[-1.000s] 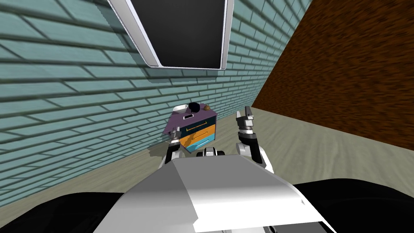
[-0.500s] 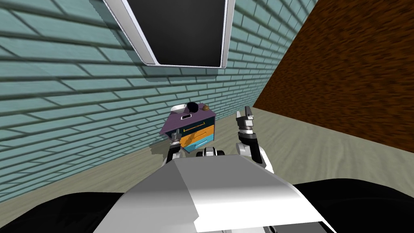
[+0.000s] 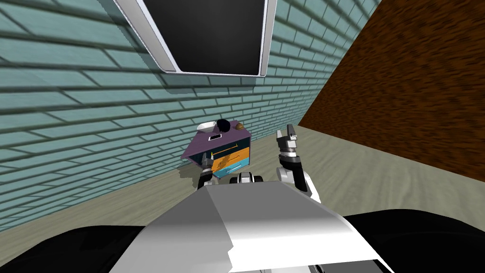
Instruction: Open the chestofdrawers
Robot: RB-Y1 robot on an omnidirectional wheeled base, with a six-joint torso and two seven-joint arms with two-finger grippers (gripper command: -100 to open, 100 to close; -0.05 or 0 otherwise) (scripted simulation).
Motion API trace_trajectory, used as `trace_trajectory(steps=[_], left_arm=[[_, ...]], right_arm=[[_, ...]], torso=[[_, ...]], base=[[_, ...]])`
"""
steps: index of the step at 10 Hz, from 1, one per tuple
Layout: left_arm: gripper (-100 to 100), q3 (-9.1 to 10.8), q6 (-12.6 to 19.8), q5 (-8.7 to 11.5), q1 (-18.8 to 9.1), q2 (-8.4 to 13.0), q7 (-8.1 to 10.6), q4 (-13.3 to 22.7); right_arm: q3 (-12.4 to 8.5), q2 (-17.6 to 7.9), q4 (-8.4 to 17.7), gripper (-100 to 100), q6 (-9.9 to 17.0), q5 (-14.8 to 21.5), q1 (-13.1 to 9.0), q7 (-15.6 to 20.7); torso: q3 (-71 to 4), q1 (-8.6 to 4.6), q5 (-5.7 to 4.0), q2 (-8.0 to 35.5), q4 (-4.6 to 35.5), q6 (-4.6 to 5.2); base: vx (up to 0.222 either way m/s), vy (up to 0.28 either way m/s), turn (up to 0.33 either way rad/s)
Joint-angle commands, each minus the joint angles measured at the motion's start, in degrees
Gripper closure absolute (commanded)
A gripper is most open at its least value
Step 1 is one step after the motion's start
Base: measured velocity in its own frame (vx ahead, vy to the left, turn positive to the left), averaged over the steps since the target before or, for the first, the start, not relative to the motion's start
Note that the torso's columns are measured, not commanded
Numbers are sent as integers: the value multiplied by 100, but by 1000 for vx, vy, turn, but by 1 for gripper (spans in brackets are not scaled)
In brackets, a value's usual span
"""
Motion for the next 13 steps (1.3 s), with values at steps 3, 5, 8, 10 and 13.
trace_trajectory(steps=[3,5,8,10,13], left_arm=[[-100,63,-123,59,-30,-452,31,377],[-100,94,70,79,4,-366,33,137],[100,76,-14,68,-2,-381,33,225],[100,86,-77,66,-15,-372,37,189],[100,50,137,82,177,-330,70,-95]], right_arm=[[0,0,0,0,0,0,0,0],[0,0,0,0,0,0,0,0],[-1,-1,0,0,0,0,0,0],[0,0,1,0,0,0,-2,0],[1,0,1,0,0,0,-2,0]], torso=[[-3,-6,-2,-3,-2,0],[-4,7,1,-6,-2,0],[-7,-2,0,-8,-4,-1],[13,-3,28,5,-25,10],[5,-15,2,7,-5,-2]], base=[[11,-65,36],[28,-16,1],[34,10,1],[-60,-10,10],[-142,-71,16]])
